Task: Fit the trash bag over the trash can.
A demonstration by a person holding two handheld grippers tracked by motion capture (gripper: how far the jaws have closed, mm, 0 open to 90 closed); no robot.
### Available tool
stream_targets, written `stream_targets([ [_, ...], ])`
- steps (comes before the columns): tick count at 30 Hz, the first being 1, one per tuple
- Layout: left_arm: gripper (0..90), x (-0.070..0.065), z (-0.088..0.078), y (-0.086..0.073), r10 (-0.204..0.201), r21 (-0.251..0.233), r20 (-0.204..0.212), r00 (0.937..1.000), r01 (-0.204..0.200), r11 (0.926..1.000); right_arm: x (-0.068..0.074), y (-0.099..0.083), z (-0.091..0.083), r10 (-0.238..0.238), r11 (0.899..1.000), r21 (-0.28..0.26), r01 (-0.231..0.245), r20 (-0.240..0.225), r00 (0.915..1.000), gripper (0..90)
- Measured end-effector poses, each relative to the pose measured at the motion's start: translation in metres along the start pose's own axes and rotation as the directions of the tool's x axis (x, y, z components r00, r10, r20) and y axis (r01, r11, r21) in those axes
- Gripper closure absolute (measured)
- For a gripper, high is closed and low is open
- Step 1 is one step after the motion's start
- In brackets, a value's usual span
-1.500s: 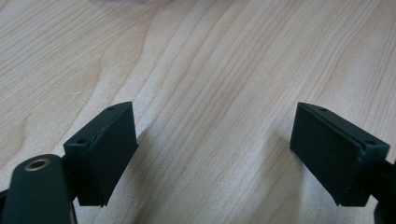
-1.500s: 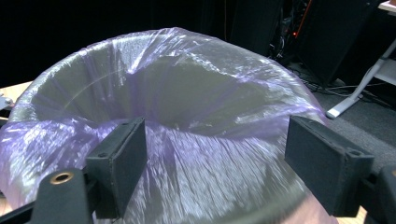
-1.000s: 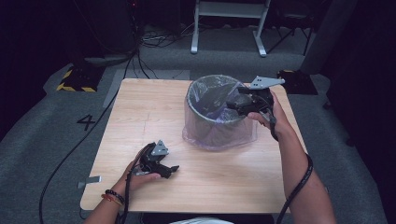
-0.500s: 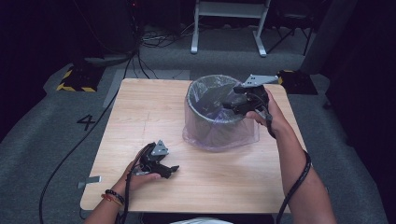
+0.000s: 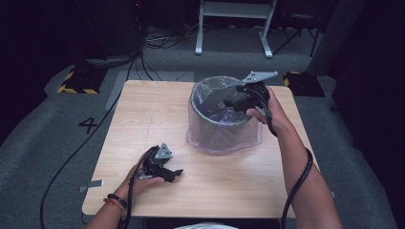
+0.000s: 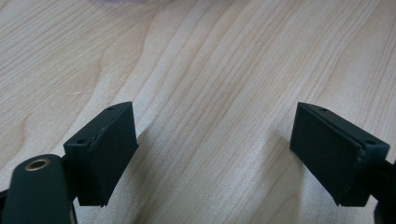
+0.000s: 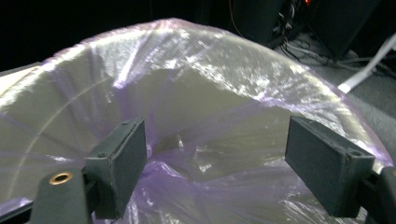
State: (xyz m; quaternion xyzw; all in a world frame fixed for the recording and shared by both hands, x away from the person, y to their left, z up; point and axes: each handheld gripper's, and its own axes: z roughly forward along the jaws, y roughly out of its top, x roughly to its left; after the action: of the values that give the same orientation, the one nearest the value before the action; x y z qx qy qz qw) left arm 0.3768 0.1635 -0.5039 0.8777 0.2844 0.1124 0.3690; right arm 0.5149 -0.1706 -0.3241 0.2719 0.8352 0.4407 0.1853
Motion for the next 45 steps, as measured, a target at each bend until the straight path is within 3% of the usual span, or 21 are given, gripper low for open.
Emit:
stream_targets([
  [9,14.5,0.000,0.000,0.000,0.000,0.000,0.000,1.0000,0.000,1.0000,-0.001,-0.003,0.005,-0.032,0.997,0.064,0.032,-0.003,0.9995,22.5],
  [14,14.5,0.000,0.000,0.000,0.000,0.000,0.000,1.0000,0.000,1.0000,0.004,-0.003,0.011,-0.078,0.989,0.125,0.081,-0.025,0.9966,23.0],
  [27,14.5,0.000,0.000,0.000,0.000,0.000,0.000,1.0000,0.000,1.0000,0.007,0.003,0.011,-0.090,0.977,0.194,0.091,-0.012,0.9959,22.5],
  [33,14.5,0.000,0.000,0.000,0.000,0.000,0.000,1.0000,0.000,1.0000,0.007,0.004,0.009,-0.105,0.970,0.223,0.094,0.040,0.9937,22.5],
  [45,14.5,0.000,0.000,0.000,0.000,0.000,0.000,1.0000,0.000,1.0000,0.006,0.003,0.013,-0.089,0.959,0.274,0.077,0.030,0.9956,24.3],
])
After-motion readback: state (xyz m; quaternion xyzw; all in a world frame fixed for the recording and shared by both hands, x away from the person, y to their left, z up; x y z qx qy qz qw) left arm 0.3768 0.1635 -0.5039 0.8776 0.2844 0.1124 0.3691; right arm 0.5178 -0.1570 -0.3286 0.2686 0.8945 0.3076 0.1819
